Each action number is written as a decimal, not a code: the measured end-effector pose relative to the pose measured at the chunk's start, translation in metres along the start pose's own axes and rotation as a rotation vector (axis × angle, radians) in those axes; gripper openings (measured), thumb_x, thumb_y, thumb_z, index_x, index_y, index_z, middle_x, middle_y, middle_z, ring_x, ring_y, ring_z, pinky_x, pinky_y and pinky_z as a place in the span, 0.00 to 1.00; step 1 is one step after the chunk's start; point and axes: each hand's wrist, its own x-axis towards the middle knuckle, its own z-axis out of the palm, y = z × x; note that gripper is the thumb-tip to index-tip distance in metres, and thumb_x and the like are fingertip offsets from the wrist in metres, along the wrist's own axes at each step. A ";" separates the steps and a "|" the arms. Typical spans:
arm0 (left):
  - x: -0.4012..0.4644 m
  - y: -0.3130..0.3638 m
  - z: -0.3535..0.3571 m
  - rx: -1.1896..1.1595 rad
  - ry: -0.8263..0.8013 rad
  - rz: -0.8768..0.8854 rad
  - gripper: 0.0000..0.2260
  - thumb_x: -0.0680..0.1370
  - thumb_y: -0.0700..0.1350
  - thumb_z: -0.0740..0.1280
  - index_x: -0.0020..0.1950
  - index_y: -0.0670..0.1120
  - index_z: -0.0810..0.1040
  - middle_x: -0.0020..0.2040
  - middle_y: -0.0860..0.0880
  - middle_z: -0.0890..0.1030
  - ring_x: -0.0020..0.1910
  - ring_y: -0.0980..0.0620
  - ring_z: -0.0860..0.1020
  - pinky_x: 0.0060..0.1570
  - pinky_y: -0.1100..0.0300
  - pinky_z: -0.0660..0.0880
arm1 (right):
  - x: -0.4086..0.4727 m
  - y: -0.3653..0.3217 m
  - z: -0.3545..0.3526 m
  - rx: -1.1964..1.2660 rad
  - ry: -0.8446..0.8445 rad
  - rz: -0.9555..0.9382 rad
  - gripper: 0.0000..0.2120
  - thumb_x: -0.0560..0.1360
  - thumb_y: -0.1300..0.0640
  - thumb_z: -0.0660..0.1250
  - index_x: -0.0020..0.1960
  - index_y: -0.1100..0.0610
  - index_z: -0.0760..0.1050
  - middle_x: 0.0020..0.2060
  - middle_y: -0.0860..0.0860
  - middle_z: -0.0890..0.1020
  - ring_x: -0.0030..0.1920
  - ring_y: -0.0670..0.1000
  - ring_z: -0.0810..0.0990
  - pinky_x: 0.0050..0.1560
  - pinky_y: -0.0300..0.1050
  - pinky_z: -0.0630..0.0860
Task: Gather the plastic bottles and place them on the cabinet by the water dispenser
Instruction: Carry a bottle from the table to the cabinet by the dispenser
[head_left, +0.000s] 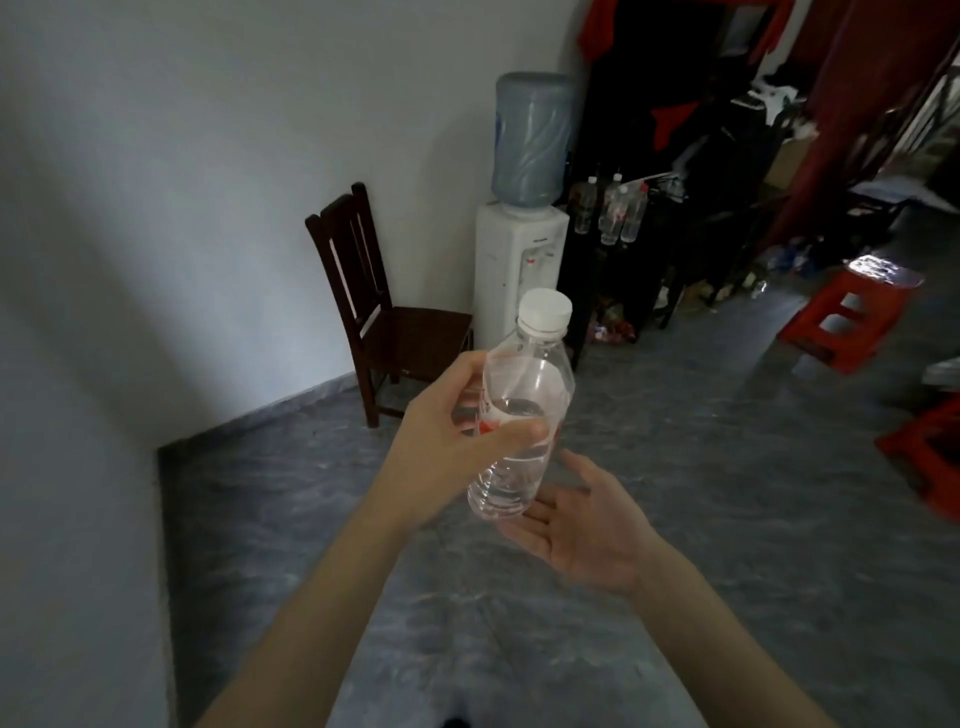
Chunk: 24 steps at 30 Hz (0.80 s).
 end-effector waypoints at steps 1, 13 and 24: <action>0.017 -0.003 -0.006 -0.003 -0.012 0.006 0.25 0.68 0.53 0.79 0.63 0.56 0.77 0.55 0.56 0.84 0.56 0.56 0.83 0.55 0.60 0.80 | 0.011 -0.010 0.001 0.013 -0.003 -0.010 0.35 0.80 0.39 0.54 0.70 0.69 0.70 0.68 0.65 0.75 0.69 0.60 0.73 0.65 0.51 0.74; 0.192 -0.046 0.006 0.039 -0.175 0.134 0.26 0.70 0.57 0.74 0.67 0.57 0.74 0.58 0.60 0.82 0.59 0.59 0.80 0.53 0.69 0.76 | 0.093 -0.129 -0.024 0.128 0.011 -0.091 0.34 0.81 0.39 0.55 0.70 0.69 0.71 0.66 0.65 0.76 0.63 0.61 0.79 0.60 0.51 0.79; 0.377 -0.083 0.070 0.023 -0.176 0.089 0.22 0.69 0.59 0.74 0.61 0.56 0.78 0.55 0.54 0.83 0.56 0.53 0.82 0.52 0.61 0.80 | 0.155 -0.293 -0.090 0.085 0.070 -0.115 0.32 0.81 0.43 0.55 0.70 0.69 0.70 0.65 0.65 0.77 0.67 0.60 0.76 0.69 0.51 0.71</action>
